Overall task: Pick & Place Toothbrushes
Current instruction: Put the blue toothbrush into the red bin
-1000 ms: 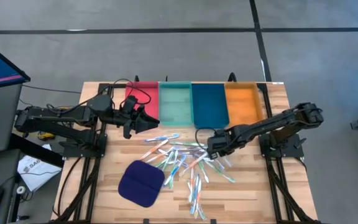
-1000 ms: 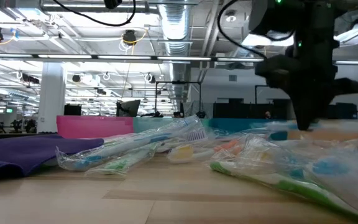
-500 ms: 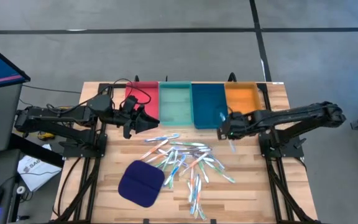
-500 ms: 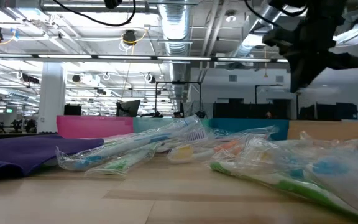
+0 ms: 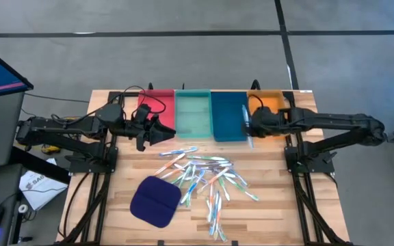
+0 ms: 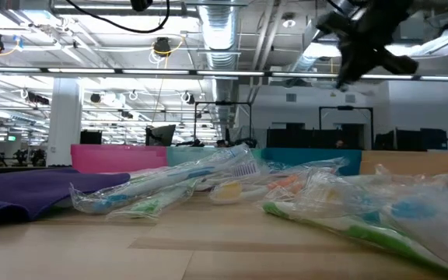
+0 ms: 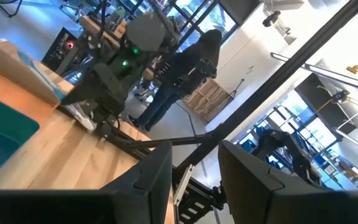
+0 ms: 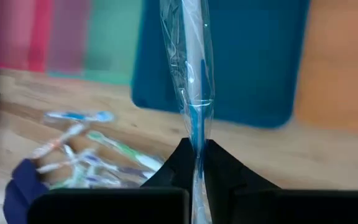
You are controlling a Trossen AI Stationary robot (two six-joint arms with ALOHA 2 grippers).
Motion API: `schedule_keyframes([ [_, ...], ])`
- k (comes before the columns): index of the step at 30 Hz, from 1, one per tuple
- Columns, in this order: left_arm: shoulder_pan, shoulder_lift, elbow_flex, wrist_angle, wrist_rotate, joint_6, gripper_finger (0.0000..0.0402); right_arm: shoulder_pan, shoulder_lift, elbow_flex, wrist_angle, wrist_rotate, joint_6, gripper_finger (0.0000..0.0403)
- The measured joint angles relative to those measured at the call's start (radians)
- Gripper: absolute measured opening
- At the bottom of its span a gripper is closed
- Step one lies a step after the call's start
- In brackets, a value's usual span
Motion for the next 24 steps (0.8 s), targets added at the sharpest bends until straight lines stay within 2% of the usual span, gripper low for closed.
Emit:
schedule_keyframes([
  [6,0.000,0.000,0.000,0.008,-0.001,-0.001,0.0127,-0.052,0.086,0.155,0.000,0.024,-0.108,0.0012],
  [11,0.000,0.000,0.000,0.012,-0.001,-0.001,0.0127,-0.126,0.154,0.246,-0.104,0.025,-0.156,0.0012],
  [17,0.000,0.000,0.000,0.012,-0.001,-0.009,0.0127,-0.216,0.192,0.267,-0.137,-0.015,-0.228,0.0013],
  [24,0.000,0.000,0.000,0.013,-0.001,-0.004,0.0127,-0.279,0.189,0.267,-0.044,-0.051,-0.277,0.0009],
])
